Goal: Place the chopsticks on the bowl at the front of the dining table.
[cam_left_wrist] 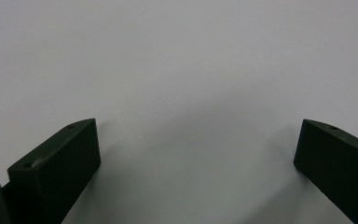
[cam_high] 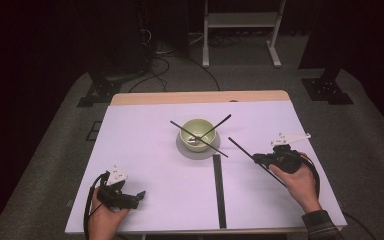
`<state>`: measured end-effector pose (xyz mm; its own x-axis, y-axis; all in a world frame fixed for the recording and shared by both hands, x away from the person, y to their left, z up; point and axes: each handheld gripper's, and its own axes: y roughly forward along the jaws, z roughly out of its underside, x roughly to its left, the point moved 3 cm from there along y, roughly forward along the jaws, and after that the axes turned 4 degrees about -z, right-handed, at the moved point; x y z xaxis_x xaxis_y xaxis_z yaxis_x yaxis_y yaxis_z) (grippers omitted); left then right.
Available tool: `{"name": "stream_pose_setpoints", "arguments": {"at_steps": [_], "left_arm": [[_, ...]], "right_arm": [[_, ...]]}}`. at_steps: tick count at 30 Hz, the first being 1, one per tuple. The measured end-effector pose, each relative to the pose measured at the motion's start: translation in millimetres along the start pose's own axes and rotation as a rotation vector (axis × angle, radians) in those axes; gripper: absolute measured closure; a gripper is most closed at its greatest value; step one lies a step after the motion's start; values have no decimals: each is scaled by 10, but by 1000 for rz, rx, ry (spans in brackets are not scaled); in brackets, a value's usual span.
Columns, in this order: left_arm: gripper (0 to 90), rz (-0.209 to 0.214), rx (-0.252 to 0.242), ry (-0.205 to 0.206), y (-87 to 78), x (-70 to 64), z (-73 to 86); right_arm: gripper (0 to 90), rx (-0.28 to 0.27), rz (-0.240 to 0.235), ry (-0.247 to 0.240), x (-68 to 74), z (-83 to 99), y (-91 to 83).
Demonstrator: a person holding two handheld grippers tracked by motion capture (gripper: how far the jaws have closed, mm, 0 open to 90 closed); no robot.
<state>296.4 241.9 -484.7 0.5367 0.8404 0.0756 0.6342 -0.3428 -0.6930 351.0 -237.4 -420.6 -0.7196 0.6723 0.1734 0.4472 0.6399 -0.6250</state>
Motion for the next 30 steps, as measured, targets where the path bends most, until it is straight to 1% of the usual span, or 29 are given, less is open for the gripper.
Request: {"name": "stream_pose_setpoints", "arguments": {"at_steps": [8,11,17,30], "left_arm": [[0,-1,2,5,-1,4,0],[0,0,2,2,-1,1,1],[0,0,2,2,-1,2,1],[0,0,2,2,-1,2,1]], "right_arm": [[856,5,-15,-21,53,-141,74],[856,16,-22,-24,69,-199,121],[857,17,-29,-32,90,-318,186],[857,0,-38,-41,117,-555,311]]}}
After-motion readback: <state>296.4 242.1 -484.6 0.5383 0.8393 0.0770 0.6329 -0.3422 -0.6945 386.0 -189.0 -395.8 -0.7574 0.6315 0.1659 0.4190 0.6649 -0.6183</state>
